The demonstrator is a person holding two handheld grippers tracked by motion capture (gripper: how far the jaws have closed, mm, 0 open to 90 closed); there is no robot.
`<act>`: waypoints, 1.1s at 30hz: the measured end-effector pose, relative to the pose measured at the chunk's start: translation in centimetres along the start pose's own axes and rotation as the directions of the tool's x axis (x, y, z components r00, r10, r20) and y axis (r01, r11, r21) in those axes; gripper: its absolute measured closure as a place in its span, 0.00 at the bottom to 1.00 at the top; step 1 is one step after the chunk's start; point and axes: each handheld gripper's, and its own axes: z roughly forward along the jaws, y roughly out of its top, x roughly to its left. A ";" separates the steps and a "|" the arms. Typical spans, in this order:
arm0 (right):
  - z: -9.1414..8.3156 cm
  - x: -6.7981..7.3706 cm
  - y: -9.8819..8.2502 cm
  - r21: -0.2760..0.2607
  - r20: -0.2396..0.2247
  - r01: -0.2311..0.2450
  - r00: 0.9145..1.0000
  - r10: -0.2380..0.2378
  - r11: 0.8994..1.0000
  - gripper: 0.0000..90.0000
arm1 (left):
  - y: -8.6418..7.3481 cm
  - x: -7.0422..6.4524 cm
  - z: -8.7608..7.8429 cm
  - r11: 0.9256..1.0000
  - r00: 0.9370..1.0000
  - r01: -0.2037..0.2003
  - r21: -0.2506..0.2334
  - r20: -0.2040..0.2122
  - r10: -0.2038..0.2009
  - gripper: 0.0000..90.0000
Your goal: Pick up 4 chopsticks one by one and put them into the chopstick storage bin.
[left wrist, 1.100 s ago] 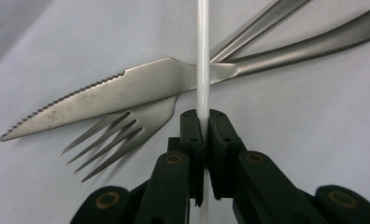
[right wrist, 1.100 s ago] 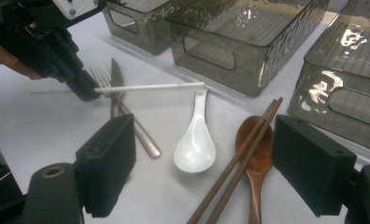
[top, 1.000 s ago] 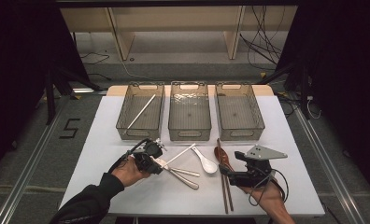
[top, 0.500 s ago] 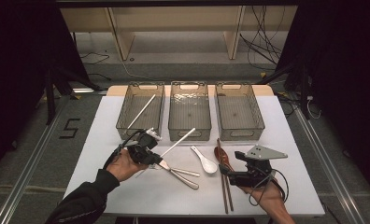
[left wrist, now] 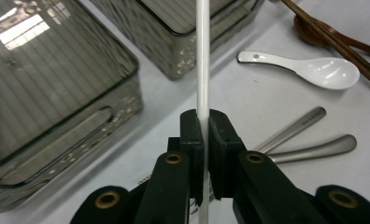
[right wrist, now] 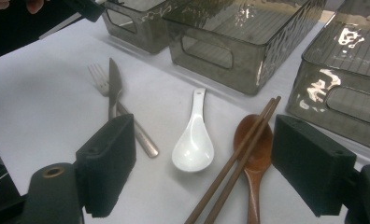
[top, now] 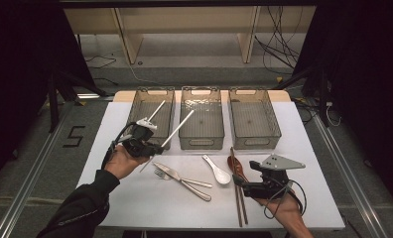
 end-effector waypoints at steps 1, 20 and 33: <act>0.0 0.0 0.0 0.000 0.001 0.001 1.000 -0.001 1.000 0.26 | 0.0 0.3 -0.1 1.000 1.000 0.006 -0.006 -0.005 -0.006 0.95; 0.0 0.0 0.0 -0.002 -0.004 0.004 1.000 -0.004 1.000 0.26 | 2.0 5.0 -1.2 0.992 0.993 0.076 -0.104 -0.083 -0.085 0.95; 0.1 0.1 0.0 -0.002 -0.009 0.005 1.000 -0.005 1.000 0.26 | 4.0 8.9 -0.4 0.988 0.983 0.102 -0.118 -0.138 -0.118 0.95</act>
